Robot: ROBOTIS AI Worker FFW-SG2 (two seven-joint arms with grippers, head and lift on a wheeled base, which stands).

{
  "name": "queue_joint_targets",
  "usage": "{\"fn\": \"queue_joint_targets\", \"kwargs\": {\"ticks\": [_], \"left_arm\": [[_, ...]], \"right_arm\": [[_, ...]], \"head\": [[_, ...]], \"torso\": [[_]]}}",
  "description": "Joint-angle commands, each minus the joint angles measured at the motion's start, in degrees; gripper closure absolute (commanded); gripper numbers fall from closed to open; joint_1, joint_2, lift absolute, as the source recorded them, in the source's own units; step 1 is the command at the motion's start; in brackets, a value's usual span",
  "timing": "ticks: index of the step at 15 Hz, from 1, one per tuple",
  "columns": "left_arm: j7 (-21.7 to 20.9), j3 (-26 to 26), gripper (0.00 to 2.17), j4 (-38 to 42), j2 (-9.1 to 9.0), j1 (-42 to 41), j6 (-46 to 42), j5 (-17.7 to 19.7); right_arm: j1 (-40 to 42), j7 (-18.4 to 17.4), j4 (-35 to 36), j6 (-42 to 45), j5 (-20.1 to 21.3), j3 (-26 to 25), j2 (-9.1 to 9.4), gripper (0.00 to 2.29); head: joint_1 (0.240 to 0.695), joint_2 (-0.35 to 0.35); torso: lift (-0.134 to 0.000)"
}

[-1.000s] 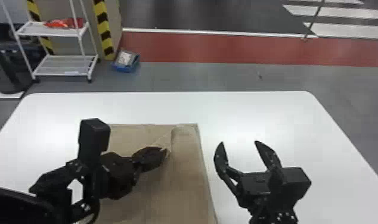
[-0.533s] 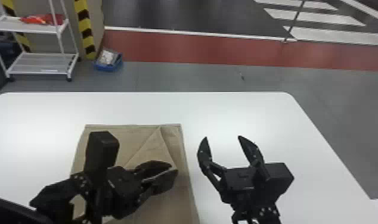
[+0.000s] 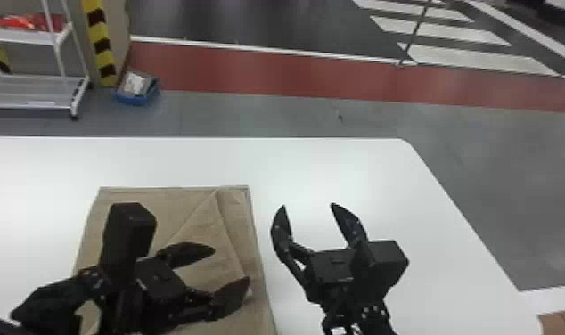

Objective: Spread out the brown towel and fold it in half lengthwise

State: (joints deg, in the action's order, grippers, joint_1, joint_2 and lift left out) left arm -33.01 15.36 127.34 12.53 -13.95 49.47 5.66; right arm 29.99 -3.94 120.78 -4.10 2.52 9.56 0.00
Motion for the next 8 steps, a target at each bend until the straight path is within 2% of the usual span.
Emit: {"fn": "queue_joint_targets", "kwargs": {"ticks": [1,4,5,6,8], "left_arm": [[1.02,-3.76,0.04,-1.22,0.21,-0.55,-0.99,1.1],[5.77,-8.77,0.03,-3.41,0.74,-1.35,-4.51,3.74],[5.94,-10.26,0.02,-3.68,0.74,-1.52,-5.03,4.71],[6.03,-11.76,0.02,-4.56,1.01,-1.61,-6.09,6.2],[6.12,-13.52,0.03,-5.35,1.36,-1.61,-6.79,7.26]], "right_arm": [[-0.55,0.6,-0.63,-1.31,0.56,-0.06,0.05,0.13],[-1.25,4.82,-1.25,-1.84,5.22,-0.33,0.0,0.13],[-1.42,5.96,-1.33,-1.84,8.91,-0.33,-0.35,0.12],[-1.6,8.77,-1.16,-1.84,13.31,-0.24,-1.23,0.11],[-1.86,14.66,0.07,-2.72,19.02,-0.68,-3.08,0.12]], "head": [[0.695,-0.192],[0.695,-0.137],[0.695,-0.087],[0.695,-0.067],[0.695,-0.03]], "torso": [[-0.125],[-0.125],[-0.125],[-0.125],[-0.125]]}}
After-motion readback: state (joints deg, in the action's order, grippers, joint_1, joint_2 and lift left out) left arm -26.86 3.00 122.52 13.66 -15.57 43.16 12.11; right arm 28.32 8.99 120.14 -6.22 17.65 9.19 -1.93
